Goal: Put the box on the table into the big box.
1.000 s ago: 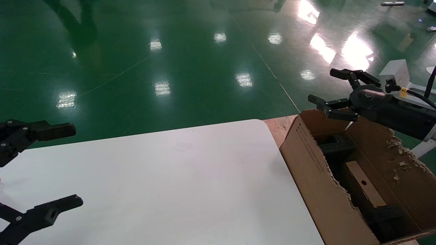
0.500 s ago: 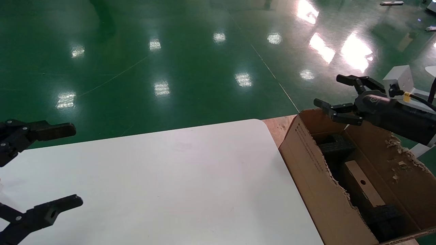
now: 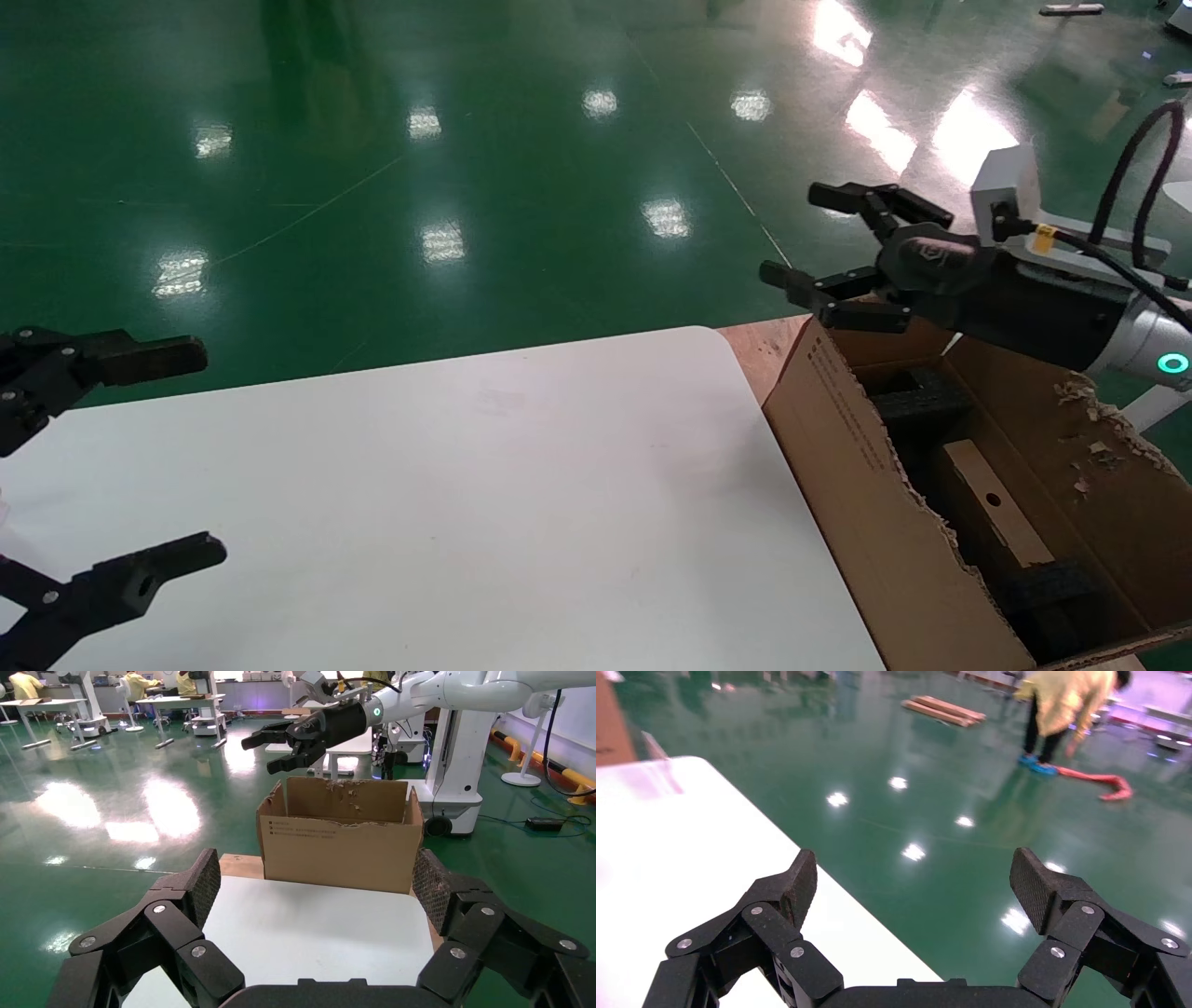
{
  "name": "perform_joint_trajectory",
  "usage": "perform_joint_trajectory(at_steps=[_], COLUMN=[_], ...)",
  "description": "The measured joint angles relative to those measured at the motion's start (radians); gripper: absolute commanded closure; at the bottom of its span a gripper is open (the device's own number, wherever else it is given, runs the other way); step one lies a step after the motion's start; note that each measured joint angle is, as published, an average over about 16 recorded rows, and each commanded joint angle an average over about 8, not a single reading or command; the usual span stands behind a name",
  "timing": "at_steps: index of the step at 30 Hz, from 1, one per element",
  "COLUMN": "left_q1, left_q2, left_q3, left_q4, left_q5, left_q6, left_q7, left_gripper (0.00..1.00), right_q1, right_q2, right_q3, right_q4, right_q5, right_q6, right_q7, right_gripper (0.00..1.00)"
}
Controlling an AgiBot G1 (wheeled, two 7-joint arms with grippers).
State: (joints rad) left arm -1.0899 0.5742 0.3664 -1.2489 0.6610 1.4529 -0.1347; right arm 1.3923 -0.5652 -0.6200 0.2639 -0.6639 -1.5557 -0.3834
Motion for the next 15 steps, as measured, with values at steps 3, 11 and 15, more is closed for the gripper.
perform_joint_trajectory(at_steps=[3, 11, 15], left_q1=[0.000, 0.000, 0.000], left_q2=[0.000, 0.000, 0.000], left_q3=[0.000, 0.000, 0.000], left_q4=[0.000, 0.000, 0.000], left_q5=[0.000, 0.000, 0.000], left_q6=[0.000, 0.000, 0.000], left_q7=[0.000, 0.000, 0.000], left_gripper=[0.00, 0.00, 0.00], right_q1=[-0.022, -0.080, -0.109], right_q2=[-0.003, -0.012, -0.016], right_q3=[0.023, 0.086, 0.117], right_q4=[0.070, 0.257, 0.351], right_q5=[-0.005, -0.017, -0.023], right_q6=[0.004, 0.015, 0.021], right_q7=[0.039, 0.144, 0.196], right_gripper=[0.00, 0.00, 0.00])
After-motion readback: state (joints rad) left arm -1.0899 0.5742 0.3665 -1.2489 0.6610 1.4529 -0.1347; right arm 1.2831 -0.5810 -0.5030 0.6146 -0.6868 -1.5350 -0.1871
